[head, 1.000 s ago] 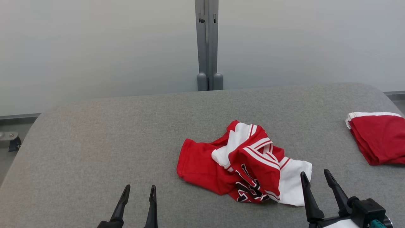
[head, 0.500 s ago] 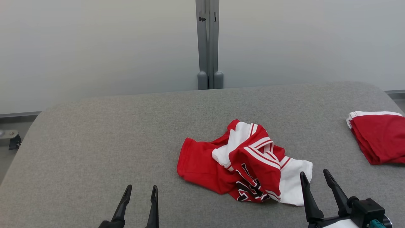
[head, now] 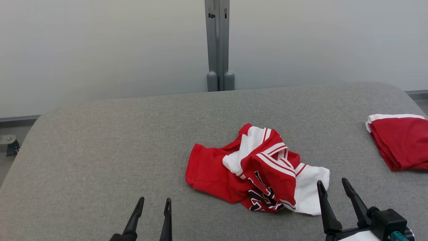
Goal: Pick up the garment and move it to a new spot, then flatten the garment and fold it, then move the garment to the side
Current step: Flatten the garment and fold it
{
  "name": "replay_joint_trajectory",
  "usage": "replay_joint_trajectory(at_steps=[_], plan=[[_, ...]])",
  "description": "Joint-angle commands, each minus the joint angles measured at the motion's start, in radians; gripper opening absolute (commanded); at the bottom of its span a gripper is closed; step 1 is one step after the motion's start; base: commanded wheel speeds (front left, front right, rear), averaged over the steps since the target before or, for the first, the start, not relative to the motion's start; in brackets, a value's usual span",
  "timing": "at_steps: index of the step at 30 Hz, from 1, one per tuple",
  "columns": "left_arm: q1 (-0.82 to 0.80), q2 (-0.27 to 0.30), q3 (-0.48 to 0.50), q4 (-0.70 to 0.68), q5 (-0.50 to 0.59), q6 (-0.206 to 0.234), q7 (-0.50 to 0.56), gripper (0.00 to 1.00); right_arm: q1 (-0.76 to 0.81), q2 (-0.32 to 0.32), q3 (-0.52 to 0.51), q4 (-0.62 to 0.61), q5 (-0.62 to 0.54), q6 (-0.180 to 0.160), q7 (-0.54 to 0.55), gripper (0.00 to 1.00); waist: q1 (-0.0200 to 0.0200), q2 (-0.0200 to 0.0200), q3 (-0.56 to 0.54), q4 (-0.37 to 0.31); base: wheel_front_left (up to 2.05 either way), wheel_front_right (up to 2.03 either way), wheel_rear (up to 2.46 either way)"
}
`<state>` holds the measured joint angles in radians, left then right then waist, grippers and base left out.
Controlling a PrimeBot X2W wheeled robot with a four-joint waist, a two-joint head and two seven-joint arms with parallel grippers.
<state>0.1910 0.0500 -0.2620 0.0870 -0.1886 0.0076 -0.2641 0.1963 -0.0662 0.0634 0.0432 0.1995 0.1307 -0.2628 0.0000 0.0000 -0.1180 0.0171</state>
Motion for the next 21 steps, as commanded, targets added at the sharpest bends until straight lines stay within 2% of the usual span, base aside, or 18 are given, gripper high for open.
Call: replay_joint_trajectory(at_steps=[1,6,8,9,10,13,21], plan=[[-0.022,0.002,-0.004,0.005,0.000,-0.005,0.000,1.00,-0.013,0.001,-0.001,-0.001,0.002,0.000,-0.003,1.00,0.0000,0.0000,0.005,-0.002,0.00,0.00,0.00],[-0.035,0.002,-0.022,0.017,0.009,-0.017,0.000,1.00,-0.021,0.002,0.001,-0.002,0.000,0.000,-0.003,1.00,0.0000,0.0000,0.025,-0.008,0.00,0.00,0.00],[-0.049,0.002,-0.041,0.021,0.008,-0.036,0.000,1.00,-0.023,0.001,0.000,-0.002,-0.002,0.000,-0.003,1.00,0.0000,0.0000,0.037,-0.012,0.00,0.00,0.00],[-0.055,0.002,-0.062,0.027,0.001,-0.061,0.000,1.00,-0.026,-0.001,-0.002,-0.002,-0.001,0.000,-0.003,1.00,0.0000,0.0000,0.045,-0.015,0.00,0.00,0.00],[-0.074,0.001,-0.110,0.041,-0.005,-0.100,0.000,1.00,-0.037,-0.007,-0.003,0.000,-0.002,0.000,-0.003,1.00,0.0000,0.0000,0.061,-0.021,0.00,0.00,0.00],[-0.117,0.003,-0.193,0.078,-0.011,-0.129,0.000,1.00,-0.051,-0.016,-0.005,-0.001,-0.006,0.000,-0.003,1.00,0.0000,0.0000,0.093,-0.040,0.00,0.00,0.00],[-0.311,0.001,-0.487,0.207,-0.113,-0.138,0.000,1.00,-0.125,-0.031,-0.032,-0.011,-0.009,0.000,-0.003,1.00,0.0000,0.0000,0.211,-0.123,0.00,0.00,0.00]])
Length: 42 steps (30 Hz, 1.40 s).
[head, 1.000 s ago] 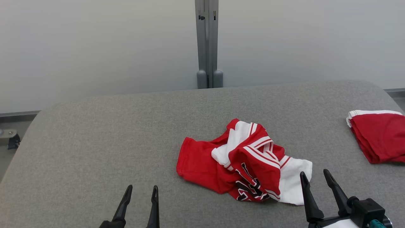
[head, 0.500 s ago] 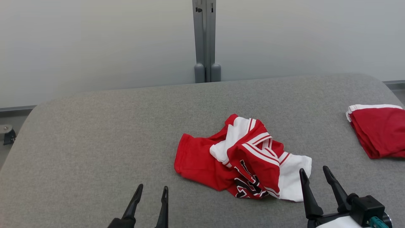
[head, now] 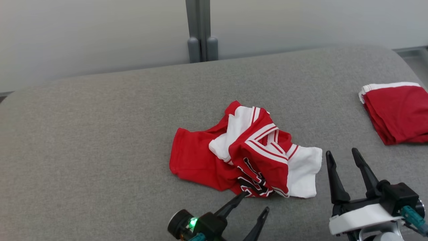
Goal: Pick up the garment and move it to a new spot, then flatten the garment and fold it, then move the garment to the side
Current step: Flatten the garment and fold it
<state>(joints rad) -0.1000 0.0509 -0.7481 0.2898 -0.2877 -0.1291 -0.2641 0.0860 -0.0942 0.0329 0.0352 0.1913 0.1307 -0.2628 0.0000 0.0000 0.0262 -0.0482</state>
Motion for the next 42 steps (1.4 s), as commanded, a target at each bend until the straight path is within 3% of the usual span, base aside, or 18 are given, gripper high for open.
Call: replay_joint_trajectory(at_steps=[1,5,9,18,23,24,25,26,27,29,30,42], plan=[[-0.050,0.002,-0.036,0.030,-0.049,-0.001,0.007,1.00,-0.024,-0.003,-0.007,-0.003,-0.001,0.000,-0.003,1.00,0.0000,0.0000,0.082,-0.073,0.00,0.00,0.00],[-0.157,0.003,-0.134,0.088,-0.149,-0.001,0.047,1.00,-0.057,0.000,-0.017,0.002,-0.002,0.000,-0.003,1.00,0.0000,0.0000,0.131,-0.131,0.00,0.00,0.00],[-0.216,0.002,-0.189,0.101,-0.252,0.044,0.107,1.00,-0.079,0.005,-0.011,0.007,-0.002,0.000,-0.003,1.00,0.0000,0.0000,0.165,-0.185,0.00,0.00,0.00],[-0.321,0.003,-0.249,0.096,-0.375,0.278,0.124,1.00,-0.090,0.017,0.006,0.012,-0.003,0.000,-0.003,1.00,0.0000,0.0000,0.208,-0.239,0.00,0.00,0.00],[-0.368,0.003,-0.262,0.138,-0.396,0.364,0.100,1.00,-0.099,0.023,0.018,0.018,-0.007,0.000,-0.003,1.00,0.0000,0.0000,0.214,-0.237,0.00,0.00,0.00],[-0.372,0.003,-0.262,0.146,-0.404,0.374,0.095,0.69,-0.100,0.023,0.021,0.019,-0.007,0.000,-0.003,1.00,0.0000,0.0000,0.213,-0.235,0.00,0.00,0.00],[-0.376,0.003,-0.261,0.154,-0.413,0.381,0.092,0.49,-0.100,0.023,0.023,0.020,-0.007,0.000,-0.003,1.00,0.0000,0.0000,0.213,-0.233,0.00,0.00,0.00],[-0.382,0.003,-0.264,0.161,-0.423,0.388,0.086,0.47,-0.102,0.023,0.024,0.021,-0.008,0.000,-0.003,1.00,0.0000,0.0000,0.211,-0.228,0.00,0.00,0.00],[-0.388,0.002,-0.266,0.165,-0.432,0.393,0.083,0.47,-0.105,0.022,0.026,0.021,-0.008,0.000,-0.003,1.00,0.0000,0.0000,0.211,-0.225,0.00,0.00,0.00],[-0.402,0.003,-0.274,0.177,-0.450,0.402,0.078,0.96,-0.108,0.019,0.031,0.022,-0.008,0.000,-0.003,1.00,0.0000,0.0000,0.209,-0.218,0.00,0.00,0.00],[-0.410,0.003,-0.278,0.187,-0.467,0.408,0.080,1.00,-0.110,0.016,0.034,0.023,-0.008,0.000,-0.003,1.00,0.0000,0.0000,0.209,-0.215,0.00,0.00,0.00],[-0.565,0.003,-0.361,0.330,-0.596,0.452,0.070,1.00,-0.151,0.002,0.081,0.033,0.002,0.000,-0.003,1.00,0.0000,0.0000,0.242,-0.249,0.00,0.00,0.00]])
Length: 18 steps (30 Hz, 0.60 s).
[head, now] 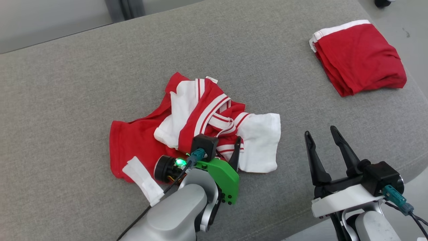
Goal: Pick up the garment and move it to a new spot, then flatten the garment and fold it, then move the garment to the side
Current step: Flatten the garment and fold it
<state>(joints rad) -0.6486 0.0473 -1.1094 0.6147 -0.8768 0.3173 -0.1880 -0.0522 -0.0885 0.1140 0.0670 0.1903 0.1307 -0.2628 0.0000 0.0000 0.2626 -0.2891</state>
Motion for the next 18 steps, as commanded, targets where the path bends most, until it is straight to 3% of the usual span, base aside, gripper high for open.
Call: replay_joint_trajectory(at_steps=[1,5,6,7,8,13,18], plan=[[-0.023,0.006,0.000,0.018,-0.020,0.008,-0.010,1.00,-0.012,-0.003,-0.001,0.002,0.003,0.000,-0.003,1.00,0.0000,0.0000,0.006,-0.010,0.00,0.00,0.00],[-0.046,0.007,0.032,0.077,-0.104,0.004,-0.037,1.00,-0.004,-0.003,-0.002,0.005,0.005,0.000,-0.003,1.00,0.0000,0.0000,0.006,-0.020,0.00,0.00,0.00],[-0.053,0.007,0.036,0.094,-0.113,0.002,-0.043,0.63,-0.003,-0.002,-0.001,0.006,0.004,0.000,-0.003,1.00,0.0000,0.0000,0.006,-0.022,0.00,0.00,0.00],[-0.060,0.007,0.039,0.116,-0.126,-0.001,-0.048,0.13,-0.003,-0.001,0.001,0.008,0.003,0.000,-0.003,1.00,0.0000,0.0000,0.004,-0.023,0.00,0.00,0.00],[-0.063,0.007,0.037,0.134,-0.136,-0.009,-0.050,0.00,-0.002,-0.001,0.002,0.009,0.002,0.000,-0.003,1.00,0.0000,0.0000,0.003,-0.024,0.00,0.00,0.00],[-0.091,0.007,0.041,0.199,-0.172,-0.056,-0.067,0.00,0.006,0.002,-0.001,0.013,0.004,0.000,-0.003,1.00,0.0000,0.0000,-0.017,-0.020,0.00,0.00,0.00],[-0.119,0.005,0.053,0.131,-0.220,-0.122,-0.076,0.00,0.024,0.005,-0.008,0.017,0.004,0.000,-0.003,1.00,0.0000,0.0000,-0.057,-0.008,0.00,0.00,0.00]])
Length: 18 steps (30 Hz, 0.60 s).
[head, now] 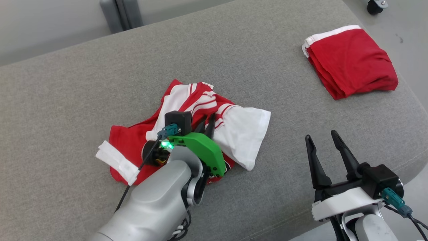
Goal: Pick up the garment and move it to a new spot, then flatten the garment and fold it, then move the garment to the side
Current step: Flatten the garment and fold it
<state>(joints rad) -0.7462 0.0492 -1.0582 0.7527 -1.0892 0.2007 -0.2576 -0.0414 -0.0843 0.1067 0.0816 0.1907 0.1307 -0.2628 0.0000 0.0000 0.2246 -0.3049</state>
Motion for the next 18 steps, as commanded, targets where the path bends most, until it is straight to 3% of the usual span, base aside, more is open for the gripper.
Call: replay_joint_trajectory(at_steps=[1,7,10,14,18], plan=[[-0.031,0.003,0.001,-0.037,-0.028,-0.023,-0.007,0.00,0.016,0.002,0.000,0.004,0.004,0.000,-0.003,1.00,0.0000,0.0000,-0.030,0.009,0.00,0.00,0.00],[-0.153,0.003,0.002,-0.223,-0.207,-0.104,0.119,0.00,0.037,0.008,0.011,0.010,0.011,0.000,-0.003,1.00,0.0000,0.0000,-0.093,0.004,0.00,0.00,0.00],[-0.265,0.004,0.034,-0.271,-0.285,-0.107,0.160,0.00,0.045,0.012,0.018,0.017,0.011,0.000,-0.003,1.00,0.0000,0.0000,-0.121,-0.015,0.00,0.00,0.00],[-0.446,0.003,0.088,-0.266,-0.352,-0.114,0.153,0.00,0.069,0.018,0.013,0.022,0.015,0.000,-0.003,1.00,0.0000,0.0000,-0.149,-0.047,0.00,0.00,0.00],[-0.616,0.003,0.168,-0.222,-0.427,-0.135,0.082,0.00,0.088,0.021,0.001,0.018,0.016,0.000,-0.003,1.00,0.0000,0.0000,-0.163,-0.057,0.00,0.00,0.00]])
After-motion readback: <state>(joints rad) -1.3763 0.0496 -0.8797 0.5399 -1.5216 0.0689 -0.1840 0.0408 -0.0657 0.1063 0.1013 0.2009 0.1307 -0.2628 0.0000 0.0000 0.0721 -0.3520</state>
